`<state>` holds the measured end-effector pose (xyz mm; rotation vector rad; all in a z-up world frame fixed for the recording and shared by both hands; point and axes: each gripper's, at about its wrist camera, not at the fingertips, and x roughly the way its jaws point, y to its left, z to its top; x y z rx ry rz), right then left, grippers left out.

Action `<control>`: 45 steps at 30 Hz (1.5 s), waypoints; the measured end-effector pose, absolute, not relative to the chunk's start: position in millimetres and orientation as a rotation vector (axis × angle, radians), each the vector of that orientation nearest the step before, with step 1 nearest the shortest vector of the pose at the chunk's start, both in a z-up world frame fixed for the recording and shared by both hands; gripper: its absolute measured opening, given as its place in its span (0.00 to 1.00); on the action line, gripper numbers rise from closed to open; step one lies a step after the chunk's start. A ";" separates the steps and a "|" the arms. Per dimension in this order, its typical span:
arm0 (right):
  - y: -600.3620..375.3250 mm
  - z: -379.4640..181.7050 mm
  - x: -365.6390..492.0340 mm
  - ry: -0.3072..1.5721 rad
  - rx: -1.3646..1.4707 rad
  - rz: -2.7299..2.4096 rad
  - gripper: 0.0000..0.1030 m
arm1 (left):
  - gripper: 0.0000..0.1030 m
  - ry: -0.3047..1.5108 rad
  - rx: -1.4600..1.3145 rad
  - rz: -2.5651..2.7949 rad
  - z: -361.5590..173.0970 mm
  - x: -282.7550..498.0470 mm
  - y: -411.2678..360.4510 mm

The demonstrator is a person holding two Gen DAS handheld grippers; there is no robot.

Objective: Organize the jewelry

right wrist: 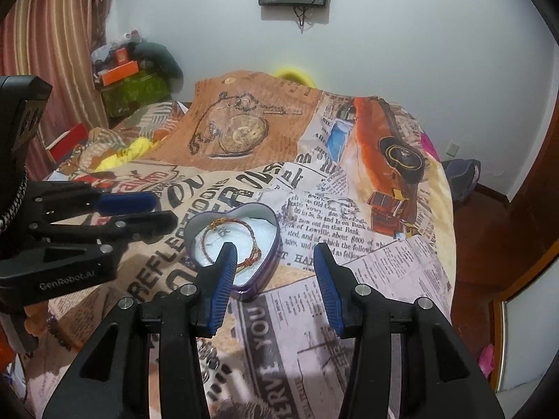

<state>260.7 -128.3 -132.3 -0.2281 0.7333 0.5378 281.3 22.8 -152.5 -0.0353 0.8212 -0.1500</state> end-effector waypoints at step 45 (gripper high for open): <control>-125.5 -199.9 223.3 0.959 -0.190 0.647 0.13 | 0.38 0.993 -0.054 -0.229 -214.8 233.3 4.0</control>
